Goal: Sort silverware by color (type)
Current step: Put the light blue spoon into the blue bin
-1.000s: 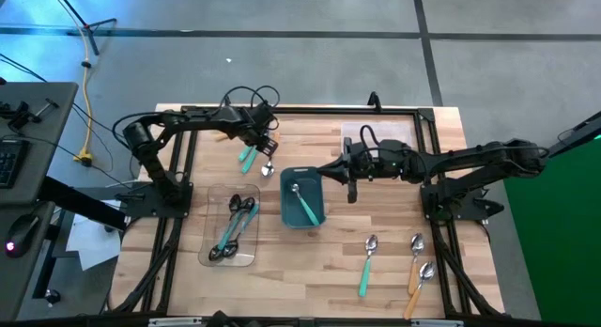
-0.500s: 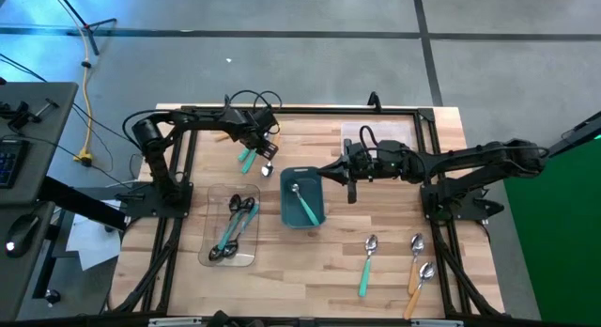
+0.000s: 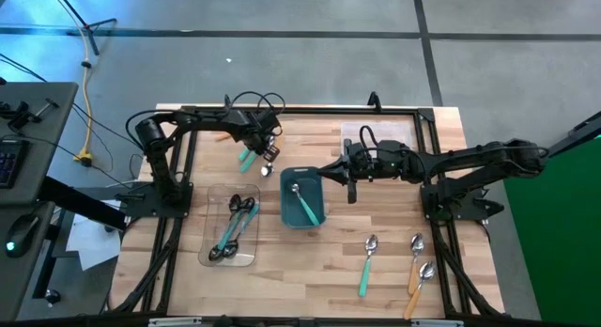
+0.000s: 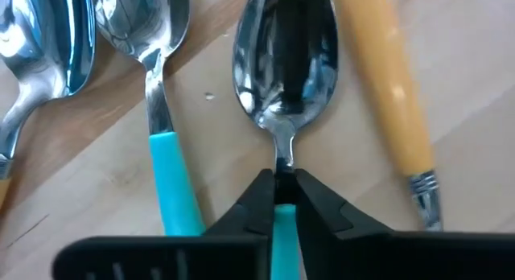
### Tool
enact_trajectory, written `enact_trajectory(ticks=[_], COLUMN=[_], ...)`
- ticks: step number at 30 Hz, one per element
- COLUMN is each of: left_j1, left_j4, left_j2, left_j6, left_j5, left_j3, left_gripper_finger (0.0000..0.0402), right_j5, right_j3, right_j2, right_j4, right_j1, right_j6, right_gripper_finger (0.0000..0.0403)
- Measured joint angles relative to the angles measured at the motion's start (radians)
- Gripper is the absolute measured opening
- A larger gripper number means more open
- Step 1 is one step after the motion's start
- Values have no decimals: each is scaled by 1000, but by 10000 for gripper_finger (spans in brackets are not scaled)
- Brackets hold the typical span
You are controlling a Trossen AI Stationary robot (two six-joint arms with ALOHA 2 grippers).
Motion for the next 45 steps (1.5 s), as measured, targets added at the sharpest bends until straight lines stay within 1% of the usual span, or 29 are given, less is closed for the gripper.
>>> enact_trajectory(ticks=[1, 5, 7, 10, 12, 15, 19, 21, 23, 26, 30, 33, 36, 38, 42, 45], left_j1=[-2, -2, -3, -3, -4, -6, -15, -34, -63, -124, -231, -327, -423, -480, -573, -615], left_j4=[1, 0, -3, 4, -17, 11, 29, 65, 122, 243, 500, 731, 970, 1076, 1172, 1166], left_j2=[-1, -2, -5, -26, -53, -136, -277, -363, -453, -579, -735, -814, -862, -872, -873, -868], left_j6=[0, 2, 9, 18, 19, 31, 76, 103, 115, 114, 55, -4, -51, -69, -60, -10], left_j5=[0, 1, 0, 4, 27, 30, 8, 10, 10, 8, 8, 7, 5, -1, -4, -40], left_j3=[0, -1, -1, -3, -8, 2, 1, 0, -16, -86, -226, -359, -468, -520, -557, -560], left_gripper_finger=[13, 16, 12, 10, 10, 9, 9, 8, 8, 8, 8, 8, 8, 8, 8, 8], right_j5=[0, 0, 0, 0, 0, 0, -7, -8, -8, -8, -9, -9, -10, -11, -12, -12], right_j3=[0, 0, 0, 0, 0, 0, 0, 0, 0, 0, 0, 0, 0, 0, 0, 0], right_j2=[0, 0, 0, 0, 0, 0, 0, 0, 0, 0, 0, 0, 0, 0, 0, 0], right_j4=[0, 0, 0, 0, 0, 0, 0, 0, 0, 0, 0, 0, 0, 0, 0, 0], right_j1=[0, 0, 0, 0, 0, 0, 0, 0, 0, 0, 0, 0, 0, 0, 0, 0], right_j6=[0, 0, 0, 0, 0, 0, 0, -2, -3, -3, -3, -3, -3, -3, -3, -3], right_gripper_finger=[0, 0, 0, 0, 0, 0, 0, 0, 0, 0, 0, 0, 0, 0, 0, 0])
